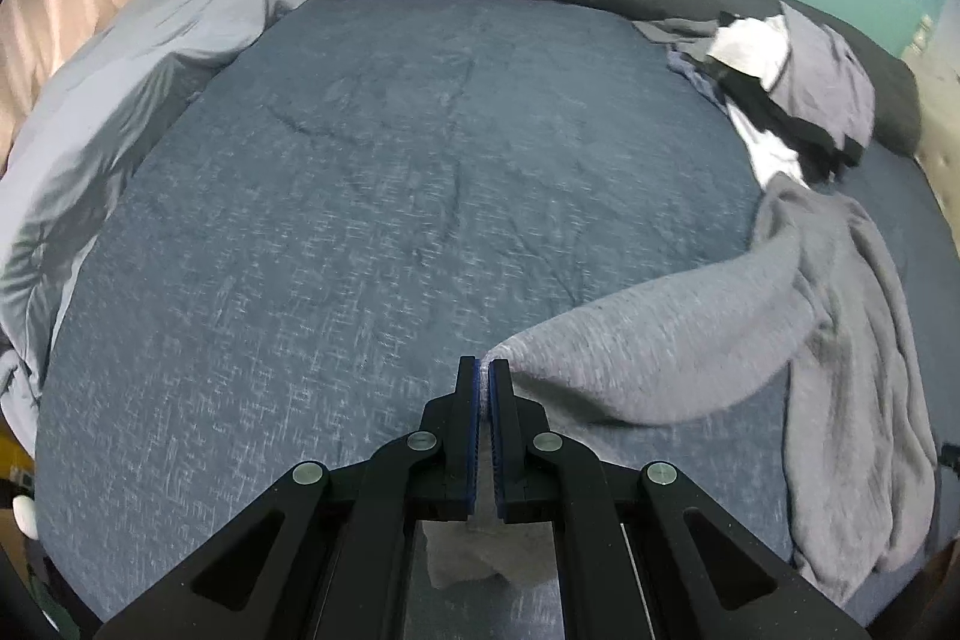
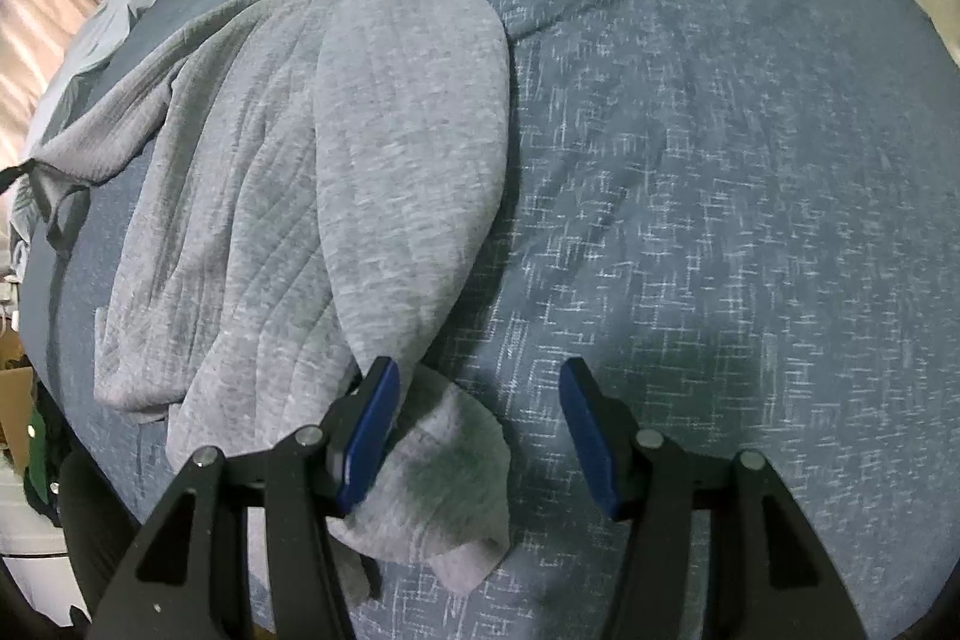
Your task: Fold clothes
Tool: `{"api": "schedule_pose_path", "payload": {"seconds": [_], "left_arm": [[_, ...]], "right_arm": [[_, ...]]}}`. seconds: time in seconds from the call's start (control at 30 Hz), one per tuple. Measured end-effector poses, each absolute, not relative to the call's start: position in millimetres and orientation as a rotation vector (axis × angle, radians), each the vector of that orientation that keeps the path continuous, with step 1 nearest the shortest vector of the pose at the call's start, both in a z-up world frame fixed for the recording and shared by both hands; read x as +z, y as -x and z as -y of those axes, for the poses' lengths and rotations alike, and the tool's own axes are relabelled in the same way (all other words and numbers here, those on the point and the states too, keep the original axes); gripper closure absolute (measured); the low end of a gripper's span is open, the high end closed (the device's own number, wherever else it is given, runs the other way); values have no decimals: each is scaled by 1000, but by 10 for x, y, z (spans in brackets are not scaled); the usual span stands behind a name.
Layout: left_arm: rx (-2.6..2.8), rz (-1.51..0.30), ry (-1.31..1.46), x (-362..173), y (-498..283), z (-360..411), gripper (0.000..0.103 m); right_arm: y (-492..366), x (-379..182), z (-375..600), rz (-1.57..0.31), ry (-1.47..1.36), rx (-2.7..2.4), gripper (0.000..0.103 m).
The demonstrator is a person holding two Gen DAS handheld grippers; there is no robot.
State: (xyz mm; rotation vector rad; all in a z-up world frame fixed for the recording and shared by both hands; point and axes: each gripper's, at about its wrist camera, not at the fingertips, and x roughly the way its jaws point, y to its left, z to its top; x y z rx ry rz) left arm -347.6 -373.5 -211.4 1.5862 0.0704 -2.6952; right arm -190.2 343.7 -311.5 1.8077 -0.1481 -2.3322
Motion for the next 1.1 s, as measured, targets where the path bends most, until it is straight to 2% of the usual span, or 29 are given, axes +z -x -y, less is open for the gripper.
{"api": "schedule_pose_path", "payload": {"seconds": [0.17, 0.37, 0.43, 0.63, 0.93, 1.0, 1.03, 1.1], "left_arm": [[-2679, -107, -1596, -2298, 3480, 3752, 98], [-2679, -111, -1560, -2298, 3334, 3802, 87], [-2685, -166, -1558, -2278, 3271, 3836, 86], [-2721, -142, -1553, -2197, 3092, 3663, 84], [-2800, -113, -1574, -2055, 2935, 3220, 83], [-2814, -94, -1589, -2056, 2899, 3126, 83], [-2819, -72, -1593, -2057, 2878, 3081, 83], [-2821, -27, -1601, -2076, 2848, 3007, 83]], "right_arm": [[1877, -3206, -3378, 161, -1804, -2291, 46], [1747, -3175, -3440, 151, -1795, -2280, 46], [1662, -3143, -3455, 137, -1794, -2256, 46], [1351, -3082, -3385, -8, -1792, -2188, 46], [1240, -3236, -3212, -86, -1806, -2154, 46], [1252, -3262, -3195, -104, -1817, -2160, 53], [1258, -3261, -3194, -109, -1817, -2170, 65], [1272, -3241, -3222, -86, -1809, -2194, 77]]}}
